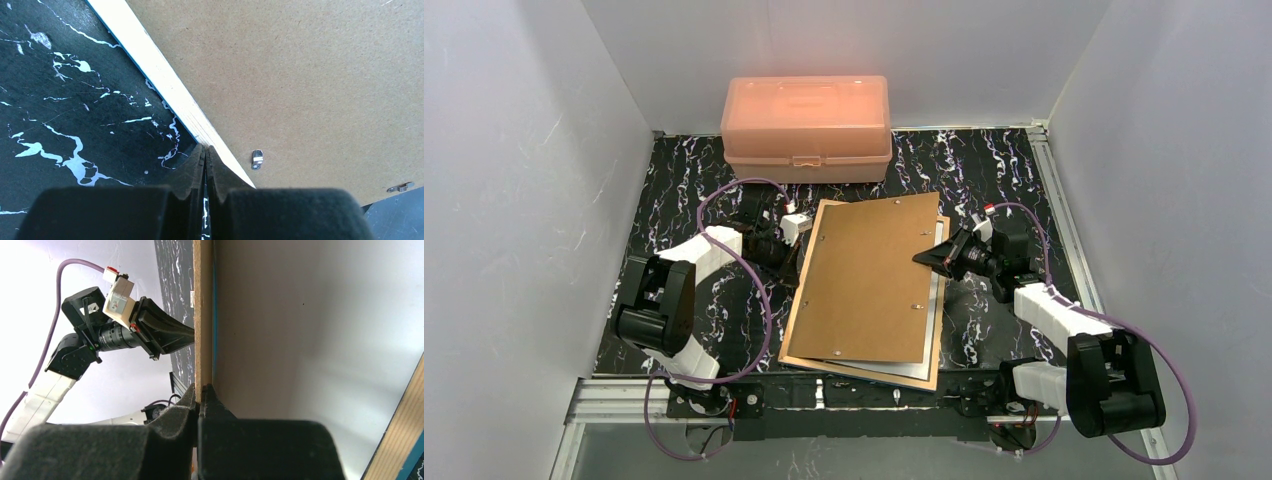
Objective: Put the photo into the frame
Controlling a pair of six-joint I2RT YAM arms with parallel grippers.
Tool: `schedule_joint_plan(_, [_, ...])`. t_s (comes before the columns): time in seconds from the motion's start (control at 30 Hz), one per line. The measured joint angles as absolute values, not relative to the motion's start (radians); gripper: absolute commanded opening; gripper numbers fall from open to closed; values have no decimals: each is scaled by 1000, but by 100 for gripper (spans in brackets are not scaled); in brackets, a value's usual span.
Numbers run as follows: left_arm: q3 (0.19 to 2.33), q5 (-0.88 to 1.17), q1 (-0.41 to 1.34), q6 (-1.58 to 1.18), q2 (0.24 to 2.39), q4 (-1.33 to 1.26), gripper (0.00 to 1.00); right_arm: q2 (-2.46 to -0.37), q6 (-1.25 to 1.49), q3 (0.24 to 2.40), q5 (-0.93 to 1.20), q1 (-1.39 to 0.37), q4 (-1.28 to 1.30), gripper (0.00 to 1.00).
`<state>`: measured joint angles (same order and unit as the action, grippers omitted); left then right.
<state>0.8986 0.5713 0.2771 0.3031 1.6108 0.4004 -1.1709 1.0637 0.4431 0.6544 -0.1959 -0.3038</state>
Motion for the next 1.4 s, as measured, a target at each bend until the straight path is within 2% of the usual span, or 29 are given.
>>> schedule_joint_plan(0.53, [903, 565, 276, 303, 1612, 412, 0, -1184, 1015, 443, 567, -237, -324, 1])
schedule_joint_plan(0.87, [907, 563, 276, 304, 1612, 421, 0, -1190, 1153, 374, 559, -243, -491, 1])
schedule_joint_plan(1.07, [908, 562, 276, 305, 1612, 423, 0, -1180, 1127, 384, 546, -251, -456, 1])
schedule_joint_plan(1.1, [908, 562, 276, 305, 1612, 424, 0, -1180, 1111, 392, 542, -253, -434, 4])
schedule_joint_plan(1.17, [908, 562, 276, 305, 1612, 424, 0, -1183, 1065, 430, 528, -259, -362, 16])
schedule_joint_plan(1.23, [908, 561, 276, 305, 1612, 426, 0, -1192, 1008, 488, 513, -268, -267, 19])
schedule_joint_plan(1.4, [909, 559, 276, 307, 1611, 430, 0, -1253, 802, 698, 432, -314, 47, 36])
